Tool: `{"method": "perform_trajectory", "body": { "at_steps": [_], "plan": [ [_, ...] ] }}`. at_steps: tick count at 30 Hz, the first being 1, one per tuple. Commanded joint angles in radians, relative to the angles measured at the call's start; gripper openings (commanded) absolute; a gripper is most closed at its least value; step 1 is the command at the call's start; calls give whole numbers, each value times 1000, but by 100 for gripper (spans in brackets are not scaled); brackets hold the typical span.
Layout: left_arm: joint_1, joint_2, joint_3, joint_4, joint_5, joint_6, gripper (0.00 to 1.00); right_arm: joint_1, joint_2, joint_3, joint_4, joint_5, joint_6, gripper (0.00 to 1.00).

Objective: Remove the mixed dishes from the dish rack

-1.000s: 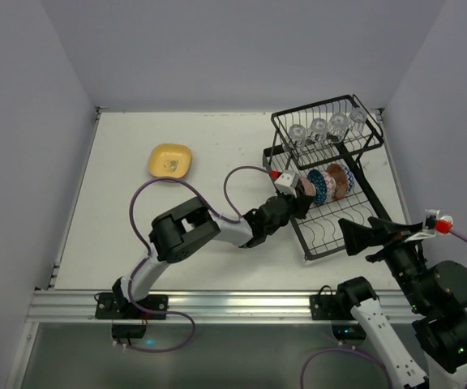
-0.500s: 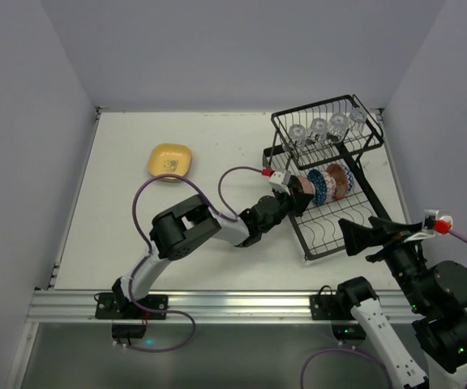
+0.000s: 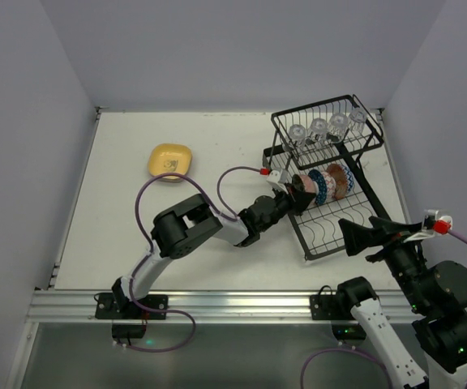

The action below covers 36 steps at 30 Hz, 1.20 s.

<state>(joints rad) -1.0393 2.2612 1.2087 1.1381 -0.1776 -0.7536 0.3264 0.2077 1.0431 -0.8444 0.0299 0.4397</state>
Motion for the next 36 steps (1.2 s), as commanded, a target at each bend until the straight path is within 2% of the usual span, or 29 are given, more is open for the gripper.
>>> {"method": "perform_trajectory", "body": {
  "at_steps": [1,20,32,36],
  "plan": [
    [13,0,29,157,20,-21,0,-3,1,9,42,-18,-24,99],
    [7,-51,-14,238,86,-30,0,-1,4,12,42,-21,-32,99],
    [-88,-204,-132,218,43,120,0,-3,16,6,53,-24,-22,99],
    [-113,-259,-159,166,32,158,0,-3,21,6,53,-25,-19,99]
  ]
}}
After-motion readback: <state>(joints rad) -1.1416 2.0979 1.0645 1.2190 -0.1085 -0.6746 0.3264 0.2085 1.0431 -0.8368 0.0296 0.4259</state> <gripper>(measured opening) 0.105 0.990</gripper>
